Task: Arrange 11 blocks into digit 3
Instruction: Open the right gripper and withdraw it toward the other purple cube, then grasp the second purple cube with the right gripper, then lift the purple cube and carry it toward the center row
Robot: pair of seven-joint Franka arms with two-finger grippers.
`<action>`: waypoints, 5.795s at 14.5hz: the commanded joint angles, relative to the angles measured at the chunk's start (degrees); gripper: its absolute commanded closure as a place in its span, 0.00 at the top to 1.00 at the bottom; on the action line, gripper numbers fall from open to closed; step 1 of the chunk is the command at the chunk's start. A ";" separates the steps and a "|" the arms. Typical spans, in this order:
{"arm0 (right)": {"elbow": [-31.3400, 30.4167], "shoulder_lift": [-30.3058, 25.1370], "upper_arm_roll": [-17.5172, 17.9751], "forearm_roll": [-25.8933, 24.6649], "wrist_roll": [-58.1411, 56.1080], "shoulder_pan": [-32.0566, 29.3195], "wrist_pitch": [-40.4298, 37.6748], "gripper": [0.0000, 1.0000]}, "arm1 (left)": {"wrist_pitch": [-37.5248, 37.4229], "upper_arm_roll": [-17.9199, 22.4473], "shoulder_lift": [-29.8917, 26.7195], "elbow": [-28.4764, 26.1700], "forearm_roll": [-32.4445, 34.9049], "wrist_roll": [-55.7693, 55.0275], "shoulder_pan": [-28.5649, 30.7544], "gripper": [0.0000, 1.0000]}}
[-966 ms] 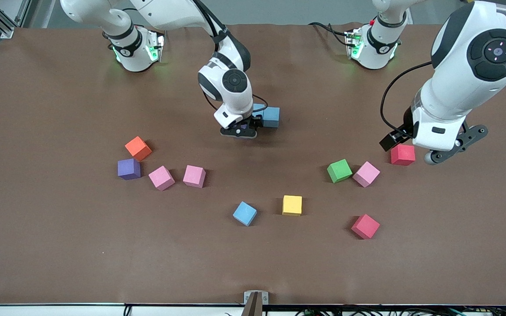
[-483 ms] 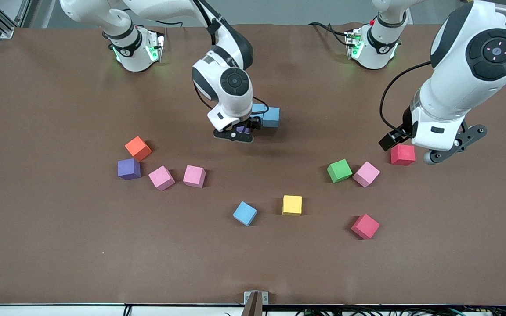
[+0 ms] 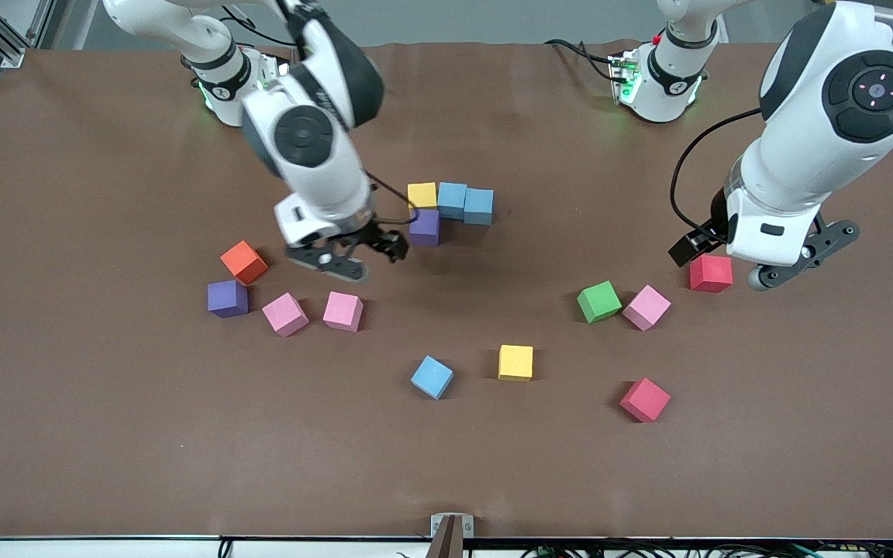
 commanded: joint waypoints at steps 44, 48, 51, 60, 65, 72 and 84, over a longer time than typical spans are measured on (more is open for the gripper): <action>-25.88 4.34 1.20 -5.94 -63.65 -30.14 20.03 1.00 | 2.31 -1.34 1.90 0.72 0.32 2.10 0.32 1.00; -26.67 4.43 1.47 -5.93 -63.74 -29.70 20.47 1.00 | 2.31 -1.34 1.90 0.72 0.32 2.19 0.49 1.00; -26.85 4.69 1.82 -5.84 -63.74 -29.61 20.99 1.00 | 2.31 -1.34 1.90 0.72 0.32 2.19 0.49 1.00; -26.94 6.45 1.82 -5.84 -63.74 -29.44 22.40 0.82 | 1.87 -1.25 1.46 0.72 0.15 3.60 0.76 1.00; -26.85 6.98 1.82 -5.84 -63.74 -29.35 22.40 0.72 | 1.79 -1.34 1.38 0.72 0.15 3.68 0.67 1.00; -25.71 6.28 1.82 -5.93 -63.04 -29.35 21.61 0.17 | 1.79 -1.34 1.46 0.72 0.24 4.83 0.75 1.00; -4.00 5.82 2.61 2.50 -59.96 -17.95 6.32 0.08 | 1.87 -1.34 1.38 0.72 0.24 4.83 0.67 1.00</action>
